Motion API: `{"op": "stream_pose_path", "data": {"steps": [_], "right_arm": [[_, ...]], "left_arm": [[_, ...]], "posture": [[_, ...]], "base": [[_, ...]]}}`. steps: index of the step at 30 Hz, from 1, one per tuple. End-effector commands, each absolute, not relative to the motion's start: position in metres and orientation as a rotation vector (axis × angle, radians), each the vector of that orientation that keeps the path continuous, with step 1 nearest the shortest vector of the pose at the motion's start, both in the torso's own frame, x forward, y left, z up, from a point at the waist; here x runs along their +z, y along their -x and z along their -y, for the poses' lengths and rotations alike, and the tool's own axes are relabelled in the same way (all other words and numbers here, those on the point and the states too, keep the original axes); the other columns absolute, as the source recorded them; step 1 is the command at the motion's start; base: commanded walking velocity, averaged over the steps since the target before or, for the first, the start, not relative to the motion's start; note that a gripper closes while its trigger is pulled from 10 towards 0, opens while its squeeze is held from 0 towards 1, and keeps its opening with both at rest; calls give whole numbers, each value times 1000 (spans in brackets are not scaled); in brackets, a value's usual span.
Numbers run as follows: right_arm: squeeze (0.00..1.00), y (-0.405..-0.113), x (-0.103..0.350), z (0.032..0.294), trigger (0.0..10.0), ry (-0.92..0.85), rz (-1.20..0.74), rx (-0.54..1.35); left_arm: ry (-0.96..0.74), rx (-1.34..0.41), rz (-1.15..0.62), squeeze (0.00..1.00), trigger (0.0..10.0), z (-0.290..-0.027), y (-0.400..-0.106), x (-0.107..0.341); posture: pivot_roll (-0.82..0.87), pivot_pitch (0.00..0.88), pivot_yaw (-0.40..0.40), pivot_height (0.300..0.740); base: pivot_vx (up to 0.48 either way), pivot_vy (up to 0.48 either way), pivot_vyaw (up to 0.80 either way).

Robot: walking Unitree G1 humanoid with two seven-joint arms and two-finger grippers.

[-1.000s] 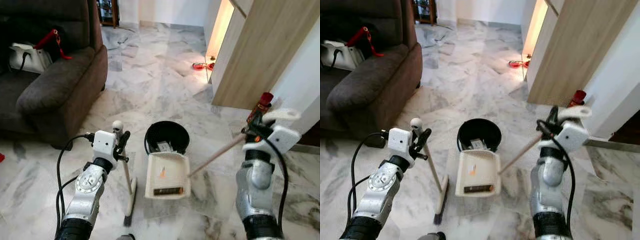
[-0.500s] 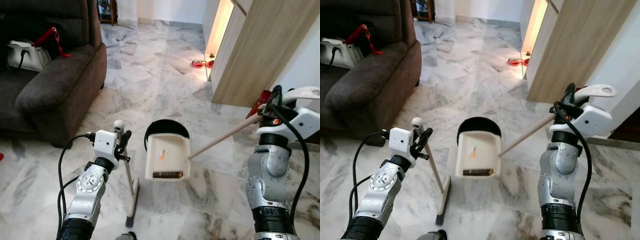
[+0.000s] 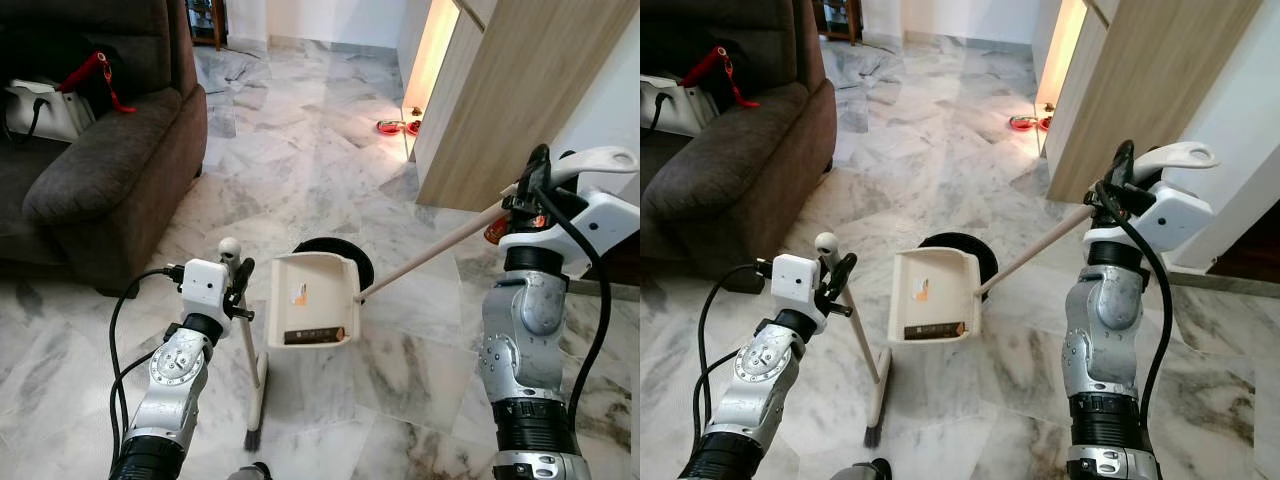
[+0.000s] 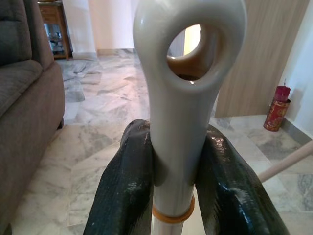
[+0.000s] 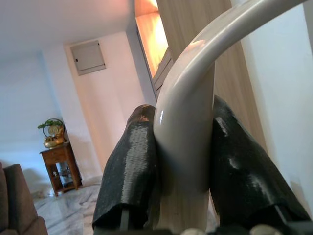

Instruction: Sweep floor

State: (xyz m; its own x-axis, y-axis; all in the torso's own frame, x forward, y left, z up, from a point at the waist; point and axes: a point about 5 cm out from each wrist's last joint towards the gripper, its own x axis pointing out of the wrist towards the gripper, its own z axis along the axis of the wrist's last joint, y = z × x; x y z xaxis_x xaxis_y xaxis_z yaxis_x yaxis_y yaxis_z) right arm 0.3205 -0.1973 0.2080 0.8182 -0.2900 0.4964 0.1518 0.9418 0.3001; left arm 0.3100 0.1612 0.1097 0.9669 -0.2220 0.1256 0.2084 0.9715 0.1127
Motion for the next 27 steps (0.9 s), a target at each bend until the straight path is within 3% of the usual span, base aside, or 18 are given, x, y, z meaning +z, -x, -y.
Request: {"op": "stream_pose_path", "data": {"steps": [1,15,27], "right_arm": [[0,-318,226,199,10000,-268,644,-232],[0,-320,220,195,10000,-280,619,-212],[0,-320,218,196,10000,-280,617,-210]], "left_arm": [[-116,-226,222,0,10000,-157,-311,125],[-107,-217,215,0,10000,-159,-308,122],[-108,-219,211,0,10000,-158,-309,122]], "posture": [[231,93,-106,740],[232,68,-105,740],[241,52,-103,740]], "base": [[0,0,0],[0,0,0],[267,0,0]]}}
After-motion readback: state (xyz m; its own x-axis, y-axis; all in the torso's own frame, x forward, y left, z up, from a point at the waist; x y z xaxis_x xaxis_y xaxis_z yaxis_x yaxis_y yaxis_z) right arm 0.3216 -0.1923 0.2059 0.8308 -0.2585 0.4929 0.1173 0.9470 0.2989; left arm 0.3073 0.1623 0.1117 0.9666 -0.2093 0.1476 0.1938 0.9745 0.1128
